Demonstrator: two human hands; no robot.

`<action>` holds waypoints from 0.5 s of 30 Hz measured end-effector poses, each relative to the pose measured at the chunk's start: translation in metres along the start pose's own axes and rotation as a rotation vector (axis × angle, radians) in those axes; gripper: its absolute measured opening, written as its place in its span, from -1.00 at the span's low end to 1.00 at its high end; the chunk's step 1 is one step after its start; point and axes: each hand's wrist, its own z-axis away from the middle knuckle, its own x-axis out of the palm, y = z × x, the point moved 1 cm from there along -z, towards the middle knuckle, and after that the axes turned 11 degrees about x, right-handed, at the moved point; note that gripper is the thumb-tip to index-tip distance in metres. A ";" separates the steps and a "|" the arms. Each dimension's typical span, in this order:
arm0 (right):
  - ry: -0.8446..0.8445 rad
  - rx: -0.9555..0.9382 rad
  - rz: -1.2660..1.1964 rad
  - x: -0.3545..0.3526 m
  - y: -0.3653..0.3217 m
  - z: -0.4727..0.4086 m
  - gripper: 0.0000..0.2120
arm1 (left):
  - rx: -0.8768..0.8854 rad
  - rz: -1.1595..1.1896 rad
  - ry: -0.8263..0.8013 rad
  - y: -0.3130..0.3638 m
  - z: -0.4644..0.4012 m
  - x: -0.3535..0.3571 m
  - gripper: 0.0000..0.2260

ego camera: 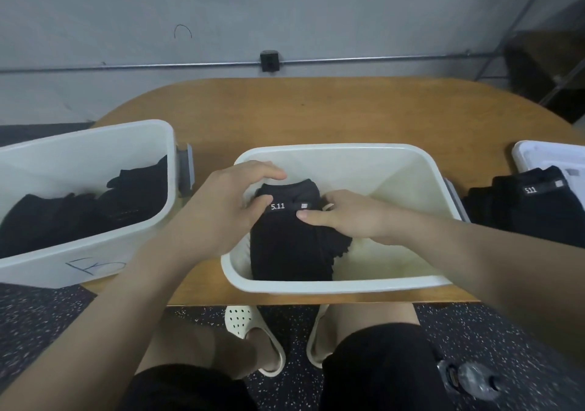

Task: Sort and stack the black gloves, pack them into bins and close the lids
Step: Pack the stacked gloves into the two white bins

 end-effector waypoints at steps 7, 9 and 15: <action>0.006 0.030 0.063 0.001 -0.005 -0.002 -0.78 | -0.019 0.031 -0.012 -0.006 0.001 0.004 -0.71; 0.031 -0.021 0.137 -0.002 -0.008 0.004 -0.65 | -0.028 0.037 -0.009 -0.007 0.001 0.004 -0.70; 0.147 -0.082 0.214 -0.027 -0.008 0.049 -0.27 | 0.000 0.015 0.059 -0.001 0.003 0.007 -0.74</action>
